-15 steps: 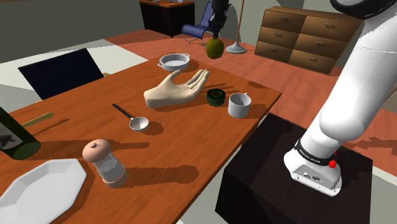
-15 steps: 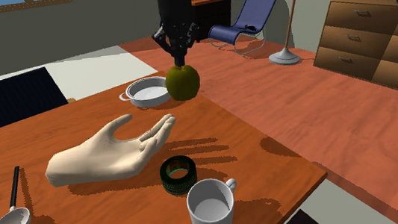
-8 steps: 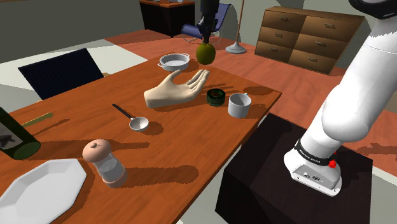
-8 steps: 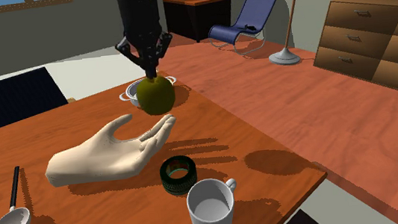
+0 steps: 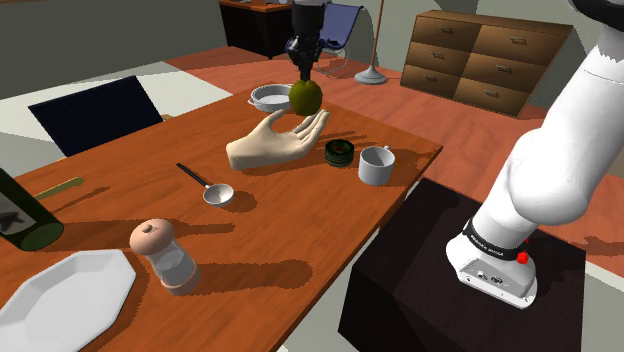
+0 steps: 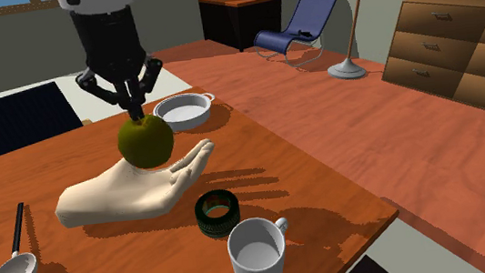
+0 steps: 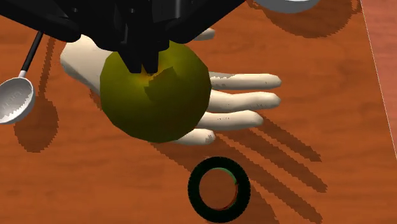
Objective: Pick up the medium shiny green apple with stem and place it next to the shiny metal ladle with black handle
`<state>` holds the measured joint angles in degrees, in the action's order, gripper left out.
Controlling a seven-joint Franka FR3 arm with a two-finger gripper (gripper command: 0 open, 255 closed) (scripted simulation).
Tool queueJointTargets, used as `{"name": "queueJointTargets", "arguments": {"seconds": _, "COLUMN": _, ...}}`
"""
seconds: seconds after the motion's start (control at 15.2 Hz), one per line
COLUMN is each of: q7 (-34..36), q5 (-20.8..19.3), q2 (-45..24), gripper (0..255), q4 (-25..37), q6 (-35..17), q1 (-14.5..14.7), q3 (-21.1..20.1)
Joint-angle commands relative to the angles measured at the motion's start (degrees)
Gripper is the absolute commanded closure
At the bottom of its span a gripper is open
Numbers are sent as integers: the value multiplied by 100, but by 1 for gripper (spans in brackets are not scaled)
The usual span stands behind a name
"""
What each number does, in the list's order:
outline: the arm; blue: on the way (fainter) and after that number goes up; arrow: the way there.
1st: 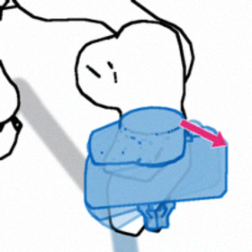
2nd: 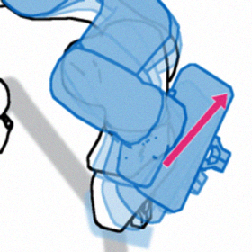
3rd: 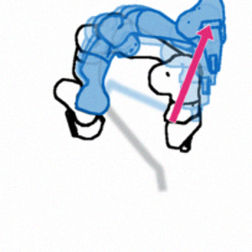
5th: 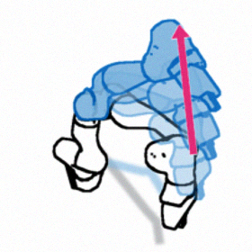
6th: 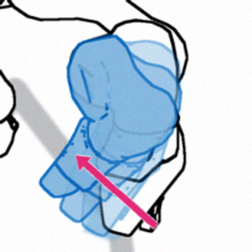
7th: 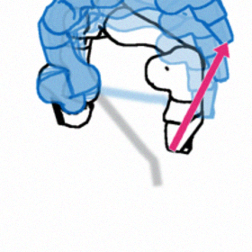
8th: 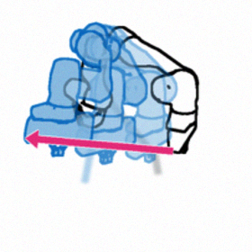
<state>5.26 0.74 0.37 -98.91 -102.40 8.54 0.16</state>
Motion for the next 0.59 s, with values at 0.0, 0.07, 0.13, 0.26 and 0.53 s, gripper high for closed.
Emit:
{"name": "queueJointTargets", "arguments": {"seconds": 0.0, "q7": 290, "q5": -20, "q2": -45, "gripper": 255, "q4": 90, "q6": 41, "q1": 137, "q3": -139}}
{"name": "queueJointTargets", "arguments": {"seconds": 0.07, "q7": 425, "q5": -30, "q2": -60, "gripper": 255, "q4": 110, "q6": 44, "q1": 205, "q3": -205}}
{"name": "queueJointTargets", "arguments": {"seconds": 0.13, "q7": 561, "q5": -40, "q2": -81, "gripper": 255, "q4": 136, "q6": 48, "q1": 272, "q3": -272}}
{"name": "queueJointTargets", "arguments": {"seconds": 0.26, "q7": 833, "q5": -64, "q2": -141, "gripper": 255, "q4": 210, "q6": 62, "q1": 408, "q3": -403}}
{"name": "queueJointTargets", "arguments": {"seconds": 0.53, "q7": 1375, "q5": -128, "q2": -330, "gripper": 255, "q4": 445, "q6": 110, "q1": 685, "q3": -659}}
